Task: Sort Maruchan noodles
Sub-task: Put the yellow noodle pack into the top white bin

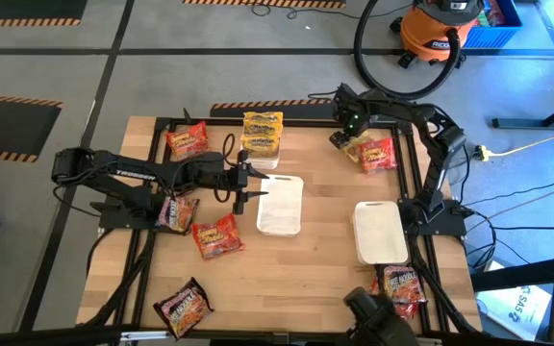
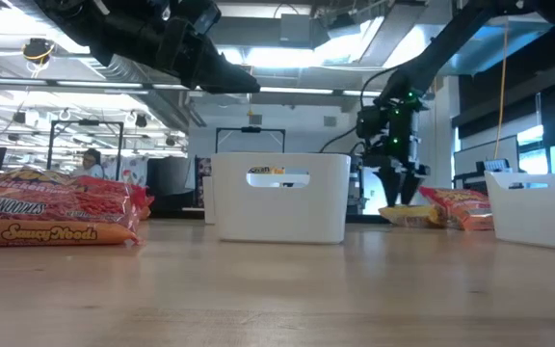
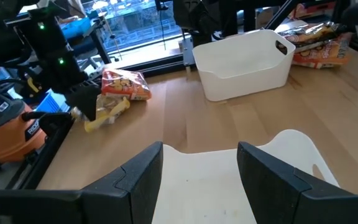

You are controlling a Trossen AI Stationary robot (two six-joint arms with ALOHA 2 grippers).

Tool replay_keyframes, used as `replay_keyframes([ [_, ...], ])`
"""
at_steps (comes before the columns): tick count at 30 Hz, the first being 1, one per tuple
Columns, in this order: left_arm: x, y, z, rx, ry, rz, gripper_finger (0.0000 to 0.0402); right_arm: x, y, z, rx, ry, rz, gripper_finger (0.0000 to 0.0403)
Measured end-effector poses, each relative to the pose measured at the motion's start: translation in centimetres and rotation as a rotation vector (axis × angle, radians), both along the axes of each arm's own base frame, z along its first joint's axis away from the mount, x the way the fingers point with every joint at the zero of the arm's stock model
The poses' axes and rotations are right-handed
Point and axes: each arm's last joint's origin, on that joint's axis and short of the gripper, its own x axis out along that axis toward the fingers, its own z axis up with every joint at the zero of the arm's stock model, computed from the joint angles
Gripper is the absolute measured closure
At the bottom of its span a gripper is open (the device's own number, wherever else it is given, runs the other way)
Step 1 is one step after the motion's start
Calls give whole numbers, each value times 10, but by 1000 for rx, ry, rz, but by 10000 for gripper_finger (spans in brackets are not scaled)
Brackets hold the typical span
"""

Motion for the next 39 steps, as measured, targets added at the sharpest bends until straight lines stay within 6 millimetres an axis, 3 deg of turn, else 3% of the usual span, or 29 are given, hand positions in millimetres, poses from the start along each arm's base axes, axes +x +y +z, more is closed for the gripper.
replay_keyframes([
  [21, 0, 0, 1, 1, -6, 0, 202, 73, 65, 3, -18, -134, 342, 155],
  [26, 0, 0, 1, 1, -6, 0, 202, 69, 68, 24, -42, -113, 361, 155],
  [32, 0, 0, 0, 0, -3, 0, 202, 47, 59, 60, -110, -93, 289, 155],
  [39, 0, 0, 0, -1, -3, 0, 202, 38, 47, 55, -75, -93, 181, 155],
])
